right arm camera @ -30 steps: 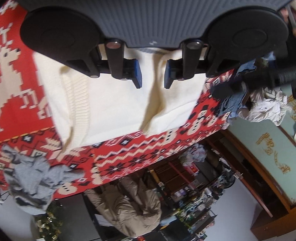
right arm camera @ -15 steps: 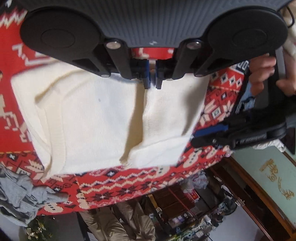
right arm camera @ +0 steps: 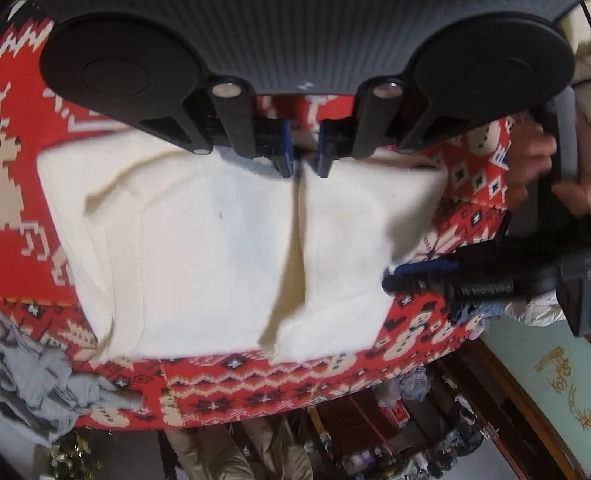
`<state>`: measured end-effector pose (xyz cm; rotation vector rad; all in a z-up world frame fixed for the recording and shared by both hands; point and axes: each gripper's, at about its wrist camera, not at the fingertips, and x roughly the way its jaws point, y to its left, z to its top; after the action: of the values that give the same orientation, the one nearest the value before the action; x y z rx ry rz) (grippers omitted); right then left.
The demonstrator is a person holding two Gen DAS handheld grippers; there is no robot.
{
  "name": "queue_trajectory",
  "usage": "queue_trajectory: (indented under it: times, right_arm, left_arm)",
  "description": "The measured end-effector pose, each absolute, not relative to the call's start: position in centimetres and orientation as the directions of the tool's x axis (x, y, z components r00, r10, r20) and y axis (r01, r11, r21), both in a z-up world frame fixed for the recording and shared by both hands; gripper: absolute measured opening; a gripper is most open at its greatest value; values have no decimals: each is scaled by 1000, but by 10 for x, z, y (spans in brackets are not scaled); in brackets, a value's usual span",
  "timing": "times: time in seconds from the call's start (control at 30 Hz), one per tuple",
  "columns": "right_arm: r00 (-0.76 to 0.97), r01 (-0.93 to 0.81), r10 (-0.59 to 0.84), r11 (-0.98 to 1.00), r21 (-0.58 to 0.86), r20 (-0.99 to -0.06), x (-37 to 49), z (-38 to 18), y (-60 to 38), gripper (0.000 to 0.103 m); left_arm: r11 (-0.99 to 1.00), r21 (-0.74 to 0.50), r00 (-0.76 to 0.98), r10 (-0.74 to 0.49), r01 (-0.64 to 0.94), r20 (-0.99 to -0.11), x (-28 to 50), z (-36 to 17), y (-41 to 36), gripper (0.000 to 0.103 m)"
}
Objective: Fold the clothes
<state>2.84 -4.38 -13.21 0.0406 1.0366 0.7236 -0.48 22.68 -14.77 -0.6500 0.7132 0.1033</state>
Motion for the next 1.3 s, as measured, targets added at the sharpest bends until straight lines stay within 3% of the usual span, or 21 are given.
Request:
queue_trajectory:
  times: [0.07,0.23,0.37,0.43,0.57,0.7,0.77,0.9,0.93,1.0,1.17,1.3]
  right_arm:
    - [372,-531,570,778,336,-732,27,-118,-47,27]
    - [477,-595,640,739,315,-602,36,-96,-22,26]
    - [449,-634,627,725,268,-636,49,-121,20,24]
    - [455,-643,585,738,208,-671,52,-139,29,18]
    - [440,-634,577,742,217,-688,59,-141,16,13]
    - [496,-593,578,771,233,-648,65,-127,9,14]
    - [512,-576,590,775,259,-624,72,-127,10,16]
    - [514,-539,568,797,272,-643,88,-139,9,19]
    - [520,-519,577,799,304,-629,93,-138,4,21]
    - [529,-499,598,793,349,-602,105,-137,-2,27]
    - [513,-518,603,785,339,-611,129,-147,12,26]
    - [523,-514,606,785,345,-599,136,-156,20,27]
  left_arm:
    - [781,-553,784,-135,-292,-606,-8,-144,230,22]
    - [770,-605,803,-223,-202,-552,-6,-139,223,18]
    - [792,-575,761,-242,-203,-602,-1,-150,219,16]
    - [800,-554,734,-233,-229,-639,0,-158,221,3]
    - [788,-561,735,-220,-254,-641,-3,-158,226,2]
    - [779,-594,800,-221,-199,-557,-2,-146,225,9]
    - [778,-600,817,-217,-187,-535,3,-144,226,18]
    - [793,-556,821,-130,-251,-555,12,-144,238,20]
    - [781,-568,827,-122,-261,-549,13,-145,243,27]
    - [756,-591,838,-107,-281,-536,15,-147,253,29]
    - [759,-558,821,-54,-336,-568,31,-156,265,36]
    - [688,-648,827,-123,-327,-548,37,-171,278,40]
